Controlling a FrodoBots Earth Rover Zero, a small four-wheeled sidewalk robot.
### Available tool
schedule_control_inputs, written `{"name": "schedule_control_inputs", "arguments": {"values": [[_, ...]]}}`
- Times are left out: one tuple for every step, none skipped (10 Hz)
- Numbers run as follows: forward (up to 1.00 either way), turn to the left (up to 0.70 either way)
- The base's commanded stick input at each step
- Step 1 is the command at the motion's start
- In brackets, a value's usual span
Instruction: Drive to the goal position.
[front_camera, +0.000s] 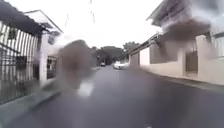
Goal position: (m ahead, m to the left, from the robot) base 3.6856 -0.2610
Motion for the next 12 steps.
{"name": "schedule_control_inputs", "arguments": {"values": [[0.7, 0.0], [0.7, 0.0], [0.7, 0.0], [0.7, 0.0], [0.7, 0.0], [0.7, 0.0], [0.7, 0.0], [0.7, 0.0], [0.7, 0.0], [0.7, 0.0], [0.7, 0.0], [0.7, 0.0]]}}
